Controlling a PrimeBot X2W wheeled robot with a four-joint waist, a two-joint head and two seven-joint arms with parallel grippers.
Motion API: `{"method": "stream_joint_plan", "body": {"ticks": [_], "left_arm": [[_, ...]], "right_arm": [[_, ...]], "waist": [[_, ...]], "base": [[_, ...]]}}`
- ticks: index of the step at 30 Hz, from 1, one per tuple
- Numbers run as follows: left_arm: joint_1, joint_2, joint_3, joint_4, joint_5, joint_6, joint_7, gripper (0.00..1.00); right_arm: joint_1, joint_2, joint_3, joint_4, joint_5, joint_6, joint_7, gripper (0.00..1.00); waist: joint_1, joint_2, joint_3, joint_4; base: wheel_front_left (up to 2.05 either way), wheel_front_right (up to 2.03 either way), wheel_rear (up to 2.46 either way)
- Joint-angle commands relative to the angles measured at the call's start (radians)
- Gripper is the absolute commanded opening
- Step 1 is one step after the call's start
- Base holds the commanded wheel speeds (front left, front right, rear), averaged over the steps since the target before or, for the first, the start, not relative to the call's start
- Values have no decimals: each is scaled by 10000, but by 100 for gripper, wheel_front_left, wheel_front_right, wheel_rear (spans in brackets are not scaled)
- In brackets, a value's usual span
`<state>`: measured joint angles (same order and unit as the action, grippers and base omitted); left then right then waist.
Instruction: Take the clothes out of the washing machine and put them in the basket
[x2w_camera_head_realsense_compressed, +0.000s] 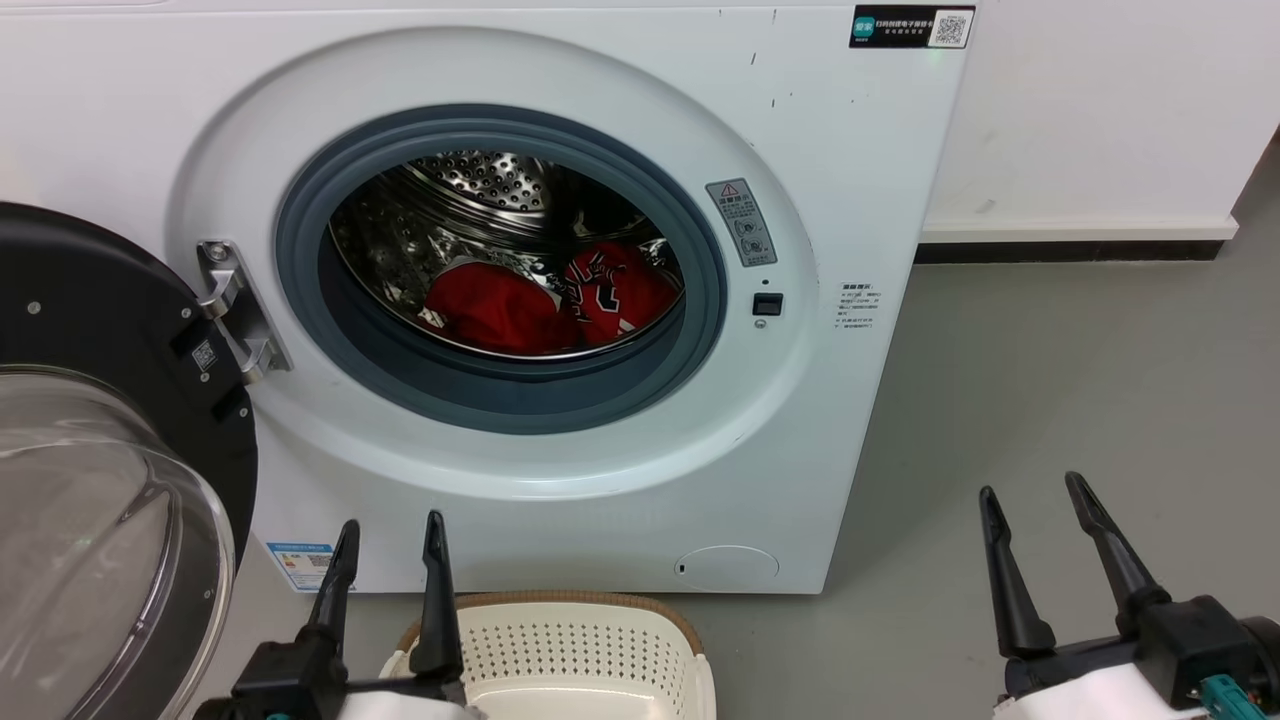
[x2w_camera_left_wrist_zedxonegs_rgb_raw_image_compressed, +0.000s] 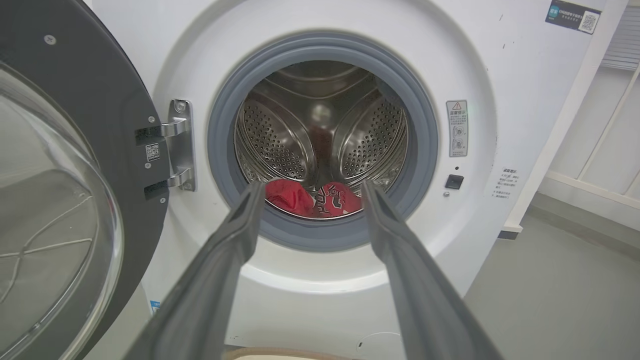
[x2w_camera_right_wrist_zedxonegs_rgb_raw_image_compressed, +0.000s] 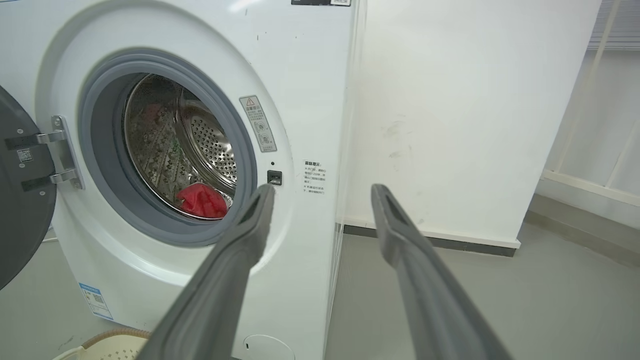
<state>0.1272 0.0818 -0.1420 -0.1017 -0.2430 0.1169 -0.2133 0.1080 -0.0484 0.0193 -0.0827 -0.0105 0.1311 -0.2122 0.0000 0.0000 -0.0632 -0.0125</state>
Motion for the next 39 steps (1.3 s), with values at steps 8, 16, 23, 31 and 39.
{"method": "stream_joint_plan", "body": {"ticks": [8, 16, 23, 31, 39], "left_arm": [[250, -126, 148, 380, 823, -170, -215, 100], [362, -173, 84, 649, 1638, -125, -369, 100], [458, -185, 55, 661, 2147, -99, -486, 100], [484, -213, 133, 610, 2285, -156, -525, 100], [480, -232, 295, 617, 2234, -266, -523, 100]], "right_arm": [[297, -30, -388, 741, 578, -6, -225, 100], [363, -26, -353, 1104, 96, -6, -369, 100], [373, -25, -316, 1015, -327, -6, -498, 100], [358, -25, -334, 1015, -368, -7, -533, 100], [246, -25, -308, 997, -281, -7, -533, 100]], "waist": [[0, 0, -93, 5], [0, 0, -182, 0], [0, 0, -248, -4], [0, 0, -254, -10], [0, 0, -118, -206]], "base": [[0, 0, 0], [0, 0, 0], [0, 0, 0], [0, 0, 0], [0, 0, 0]]}}
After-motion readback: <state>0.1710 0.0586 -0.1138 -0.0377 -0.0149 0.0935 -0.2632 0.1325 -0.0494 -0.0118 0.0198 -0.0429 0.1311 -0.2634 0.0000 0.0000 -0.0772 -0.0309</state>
